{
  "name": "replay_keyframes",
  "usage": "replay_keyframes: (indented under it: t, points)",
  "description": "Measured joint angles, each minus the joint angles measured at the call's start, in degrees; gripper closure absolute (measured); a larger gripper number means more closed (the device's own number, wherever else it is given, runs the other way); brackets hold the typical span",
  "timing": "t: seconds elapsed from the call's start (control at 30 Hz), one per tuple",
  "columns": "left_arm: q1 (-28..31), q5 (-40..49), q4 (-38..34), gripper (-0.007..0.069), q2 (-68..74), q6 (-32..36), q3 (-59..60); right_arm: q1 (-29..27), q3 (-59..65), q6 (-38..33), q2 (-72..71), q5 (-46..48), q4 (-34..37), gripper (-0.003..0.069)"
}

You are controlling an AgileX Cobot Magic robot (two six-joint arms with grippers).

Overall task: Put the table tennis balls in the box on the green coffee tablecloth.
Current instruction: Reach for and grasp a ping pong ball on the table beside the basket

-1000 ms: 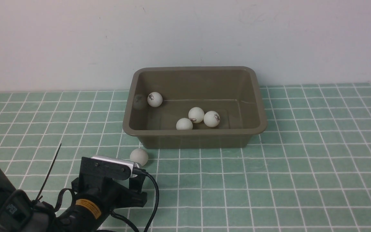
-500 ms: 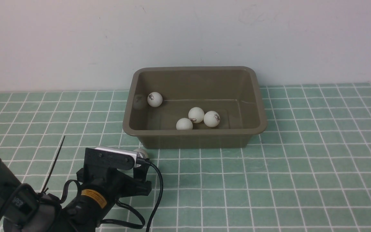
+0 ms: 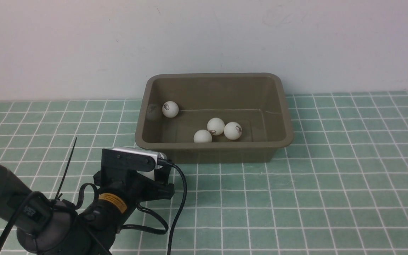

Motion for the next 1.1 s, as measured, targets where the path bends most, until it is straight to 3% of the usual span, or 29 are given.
replay_keyframes:
  t: [0.6, 0.73, 0.87, 1.1]
  points:
    - [0.0, -2.0, -0.1, 0.0042, 2.3, -0.3, -2.5, 0.0, 0.0, 0.0, 0.0, 0.0, 0.0, 0.0676]
    - [0.0, -1.9, -0.1, 0.0111, 2.3, -0.3, -2.5, 0.0, 0.0, 0.0, 0.0, 0.0, 0.0, 0.0676]
    - [0.0, -1.8, -0.3, 0.0279, 2.3, -0.3, -2.5, 0.0, 0.0, 0.0, 0.0, 0.0, 0.0, 0.0676]
    - [0.0, -1.6, 0.2, 0.0279, 1.2, -0.3, -0.8, 0.0, 0.0, 0.0, 0.0, 0.0, 0.0, 0.0676]
